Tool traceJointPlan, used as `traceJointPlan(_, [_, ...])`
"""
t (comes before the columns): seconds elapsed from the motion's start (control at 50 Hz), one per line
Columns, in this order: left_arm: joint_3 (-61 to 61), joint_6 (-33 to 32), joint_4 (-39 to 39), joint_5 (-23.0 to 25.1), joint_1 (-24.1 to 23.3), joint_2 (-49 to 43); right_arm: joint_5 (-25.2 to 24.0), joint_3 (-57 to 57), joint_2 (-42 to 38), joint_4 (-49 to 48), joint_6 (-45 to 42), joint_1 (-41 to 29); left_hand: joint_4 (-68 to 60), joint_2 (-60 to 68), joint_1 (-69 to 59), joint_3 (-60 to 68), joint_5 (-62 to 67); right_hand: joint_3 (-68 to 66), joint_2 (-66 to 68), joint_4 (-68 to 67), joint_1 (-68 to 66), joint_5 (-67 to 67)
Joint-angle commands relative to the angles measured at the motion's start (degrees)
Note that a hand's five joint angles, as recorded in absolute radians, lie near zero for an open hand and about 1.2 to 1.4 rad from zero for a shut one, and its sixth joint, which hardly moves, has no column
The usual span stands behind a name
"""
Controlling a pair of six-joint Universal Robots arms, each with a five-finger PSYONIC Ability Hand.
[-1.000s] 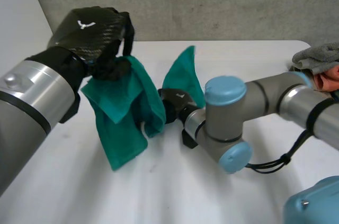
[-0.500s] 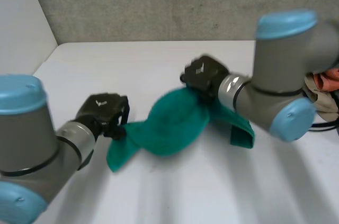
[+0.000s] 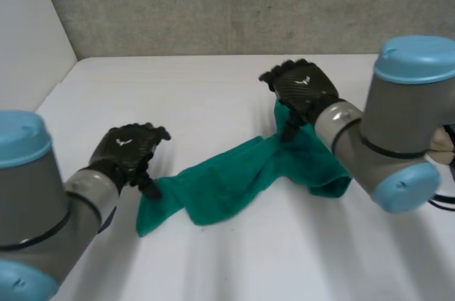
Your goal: Fold the laundry.
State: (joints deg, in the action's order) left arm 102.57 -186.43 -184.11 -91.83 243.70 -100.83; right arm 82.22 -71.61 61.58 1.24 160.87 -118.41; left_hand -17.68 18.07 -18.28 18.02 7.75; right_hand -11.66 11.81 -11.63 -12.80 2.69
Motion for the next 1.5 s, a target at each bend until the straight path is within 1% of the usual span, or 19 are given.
traceJointPlan(0.02, [7.9,-4.3,0.3,-2.0,-0.7,6.3,0.2,-6.0,4.6,10.5,-0.6,5.5,-5.5,5.1,-4.9,5.1,5.4,1.3,-1.5,1.3,2.5,-2.4])
traceJointPlan(0.06, [9.3,-5.9,0.2,-2.1,-0.9,6.4,0.0,-7.3,5.0,11.6,-0.3,7.0,-5.5,5.1,-4.9,5.1,5.4,0.0,-0.1,0.0,1.1,-1.0])
traceJointPlan(0.08, [10.4,-7.0,-0.2,-2.2,-0.9,6.2,0.0,-8.9,5.2,11.3,-0.3,8.3,-5.3,4.9,-4.7,5.0,5.2,-3.7,3.5,-3.7,-2.5,2.7])
traceJointPlan(0.12, [11.1,-7.9,-0.9,-2.4,-0.8,5.5,0.1,-10.6,5.1,10.6,-0.5,9.5,-5.3,4.9,-4.7,5.0,5.2,-6.4,6.3,-6.4,-5.3,5.4])
traceJointPlan(0.22, [11.1,-8.3,-2.5,-3.3,0.5,0.8,-0.4,-14.9,3.1,6.2,-0.5,13.4,-9.3,8.9,-8.7,9.0,9.3,-15.7,15.5,-15.7,-14.5,14.6])
traceJointPlan(0.28, [10.9,-8.5,-2.6,-3.2,0.5,-0.8,-1.4,-16.3,1.9,4.7,-0.7,14.4,-9.5,9.1,-8.9,9.2,9.5,-15.8,15.7,-15.9,-14.7,14.8])
traceJointPlan(0.38, [9.3,-8.2,-3.7,-2.9,1.4,-3.9,-4.9,-17.4,-1.0,1.5,-1.5,15.7,-7.3,7.0,-6.7,7.0,7.3,-15.8,15.7,-15.9,-14.7,14.8])
traceJointPlan(0.44, [8.3,-8.1,-4.2,-2.7,1.6,-5.2,-5.1,-17.1,-2.3,-0.6,-1.4,15.7,-7.2,6.8,-6.6,6.8,7.1,-16.7,16.5,-16.7,-15.5,15.6])
traceJointPlan(0.5, [6.8,-7.8,-4.4,-2.0,1.7,-6.7,-4.6,-16.5,-3.8,-3.8,-1.2,15.5,-6.0,5.6,-5.4,5.6,5.9,-21.7,21.6,-21.7,-20.6,20.7])
traceJointPlan(0.56, [5.4,-7.7,-4.6,-1.6,1.5,-8.1,-4.3,-15.7,-5.3,-6.1,-1.1,15.4,-6.0,5.6,-5.4,5.6,5.9,-44.5,44.4,-44.5,-43.4,43.5])
traceJointPlan(0.6, [4.5,-7.9,-4.7,-1.5,1.3,-8.8,-4.2,-15.3,-5.9,-6.9,-1.1,15.5,-6.0,5.6,-5.4,5.6,5.9,-68.2,68.1,-68.2,-67.1,67.2])
traceJointPlan(0.88, [-0.3,-8.9,-5.5,-1.4,0.5,-13.5,-4.4,-16.9,-5.1,-7.1,-0.7,14.5,-9.4,9.0,-8.7,9.0,9.3,-68.3,68.2,-68.4,-67.2,67.3])
traceJointPlan(1.2, [-7.1,-16.0,-7.4,-1.4,1.5,-19.5,-4.8,-17.8,-4.5,-7.1,-0.6,14.7,-13.7,13.3,-13.1,13.4,13.7,-68.3,68.2,-68.4,-67.2,67.3])
traceJointPlan(1.5, [-11.4,-18.1,-7.9,-1.1,2.2,-23.0,-5.1,-18.7,-4.3,-7.2,-0.8,14.8,-26.0,25.6,-25.4,25.7,25.9,-68.3,68.2,-68.4,-67.2,67.3])
